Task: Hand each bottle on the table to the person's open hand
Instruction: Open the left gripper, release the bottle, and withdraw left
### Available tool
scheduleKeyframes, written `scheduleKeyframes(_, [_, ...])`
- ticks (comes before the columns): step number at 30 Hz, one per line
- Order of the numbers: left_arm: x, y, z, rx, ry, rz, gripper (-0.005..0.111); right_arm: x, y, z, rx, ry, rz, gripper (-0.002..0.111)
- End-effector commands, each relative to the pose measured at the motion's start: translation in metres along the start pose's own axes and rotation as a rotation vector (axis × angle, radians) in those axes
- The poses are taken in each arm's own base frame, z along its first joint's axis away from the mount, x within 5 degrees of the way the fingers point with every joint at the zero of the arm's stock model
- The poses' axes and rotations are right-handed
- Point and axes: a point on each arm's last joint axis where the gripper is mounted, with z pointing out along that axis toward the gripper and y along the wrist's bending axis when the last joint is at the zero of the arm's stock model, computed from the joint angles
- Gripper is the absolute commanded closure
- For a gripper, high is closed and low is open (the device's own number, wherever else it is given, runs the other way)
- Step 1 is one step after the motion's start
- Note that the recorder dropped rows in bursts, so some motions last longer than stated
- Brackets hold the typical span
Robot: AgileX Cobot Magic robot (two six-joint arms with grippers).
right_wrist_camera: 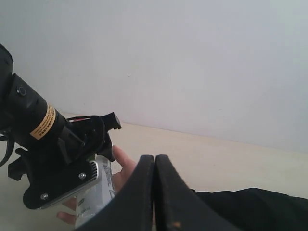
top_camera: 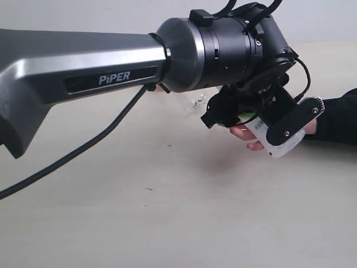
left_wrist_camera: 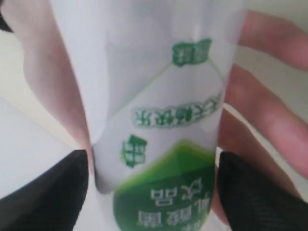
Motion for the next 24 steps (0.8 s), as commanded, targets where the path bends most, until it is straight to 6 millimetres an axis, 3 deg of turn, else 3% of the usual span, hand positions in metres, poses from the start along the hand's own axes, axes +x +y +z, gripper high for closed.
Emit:
scheduleKeyframes(1, [0.014,0.014,-0.032,-0.094,0.11,-0.083,0.035,-0.003,0.0,-0.002,0.004,-0.024,-0.005,0.108])
scheduleKeyframes(6, [0.033,0.013,-0.063,-0.061,0.23,-0.152,0.035,-0.003,0.0,-0.002,0.004,-0.024,-0.005,0.108])
scheduleKeyframes(8, [0.041,0.01,-0.079,-0.031,0.258,-0.265,0.035,-0.003,0.0,-0.002,0.004,-0.024,-0.005,0.108])
scheduleKeyframes(11, [0.057,0.002,-0.111,0.005,0.322,-0.584,0.043,-0.003,0.0,-0.002,0.004,-0.024,-0.005,0.108])
scheduleKeyframes(14, [0.063,0.002,-0.133,-0.047,0.264,-0.92,0.081,-0.003,0.0,-0.002,0.003,-0.023,-0.004,0.108])
scheduleKeyframes(16, [0.066,0.002,-0.152,-0.059,0.203,-1.054,0.106,-0.003,0.0,-0.002,0.003,-0.023,-0.004,0.108])
scheduleKeyframes(21, [0.094,-0.007,-0.19,-0.009,0.023,-1.414,0.107,-0.003,0.0,-0.002,0.003,-0.023,-0.004,0.108])
scheduleKeyframes(24, [0.126,-0.034,-0.216,-0.035,0.047,-1.649,0.107,-0.003,0.0,-0.002,0.003,-0.023,-0.004,0.108])
